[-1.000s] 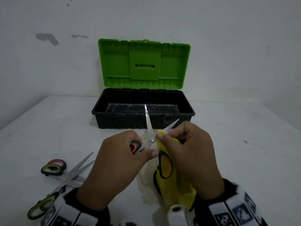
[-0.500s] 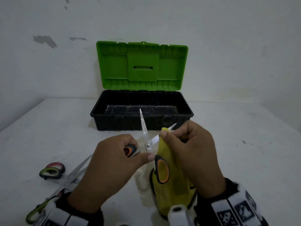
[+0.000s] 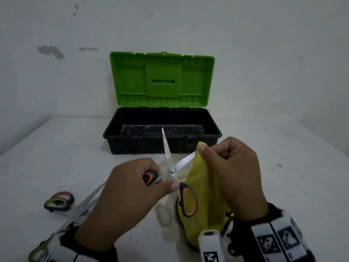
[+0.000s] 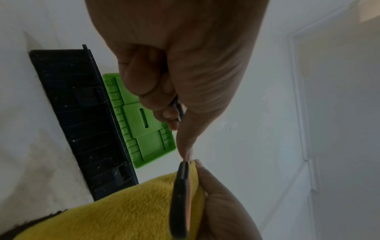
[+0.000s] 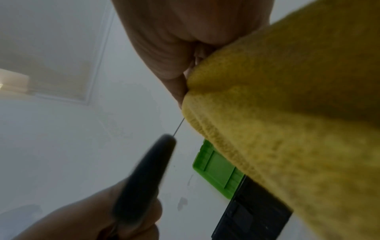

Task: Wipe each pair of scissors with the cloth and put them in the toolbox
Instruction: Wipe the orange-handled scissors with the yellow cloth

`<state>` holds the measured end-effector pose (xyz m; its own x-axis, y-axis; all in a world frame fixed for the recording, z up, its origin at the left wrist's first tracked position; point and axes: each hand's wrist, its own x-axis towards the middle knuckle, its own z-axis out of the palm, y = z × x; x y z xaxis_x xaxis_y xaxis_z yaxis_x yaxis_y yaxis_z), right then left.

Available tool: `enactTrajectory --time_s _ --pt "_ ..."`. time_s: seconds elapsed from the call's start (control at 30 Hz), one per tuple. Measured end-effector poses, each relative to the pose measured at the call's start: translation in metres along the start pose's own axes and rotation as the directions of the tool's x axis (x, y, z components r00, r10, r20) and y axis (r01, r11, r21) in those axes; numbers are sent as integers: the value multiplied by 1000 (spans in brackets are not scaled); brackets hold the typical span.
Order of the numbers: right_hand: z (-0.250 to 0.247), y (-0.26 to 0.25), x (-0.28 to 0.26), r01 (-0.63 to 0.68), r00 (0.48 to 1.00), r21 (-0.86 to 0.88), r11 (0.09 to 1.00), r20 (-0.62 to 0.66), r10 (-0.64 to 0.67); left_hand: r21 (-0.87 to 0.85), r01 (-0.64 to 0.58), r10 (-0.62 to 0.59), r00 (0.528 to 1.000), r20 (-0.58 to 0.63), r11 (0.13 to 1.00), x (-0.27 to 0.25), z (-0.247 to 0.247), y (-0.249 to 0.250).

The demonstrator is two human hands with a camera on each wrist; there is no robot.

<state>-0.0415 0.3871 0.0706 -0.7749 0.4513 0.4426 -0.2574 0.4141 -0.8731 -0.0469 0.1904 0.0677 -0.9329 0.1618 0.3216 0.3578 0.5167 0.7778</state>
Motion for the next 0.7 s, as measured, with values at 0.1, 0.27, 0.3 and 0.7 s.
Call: enactTrajectory --time_s 0.1,0.27,0.3,0.7 --pt "4 -5 -11 40 996 -12 999 75 -39 -24 4 -4 1000 6 1000 -1 -3 3" --pt "-1 1 2 19 1000 -17 1000 5 -18 -10 9 -9 1000 14 1000 -2 -2 2" --pt "-3 2 6 9 1000 -23 1000 -19 -9 -7 9 -9 1000 9 1000 -2 -1 2" --pt "3 -3 -27 152 947 73 986 273 -166 -185 159 -143 985 101 970 -2 1 8"
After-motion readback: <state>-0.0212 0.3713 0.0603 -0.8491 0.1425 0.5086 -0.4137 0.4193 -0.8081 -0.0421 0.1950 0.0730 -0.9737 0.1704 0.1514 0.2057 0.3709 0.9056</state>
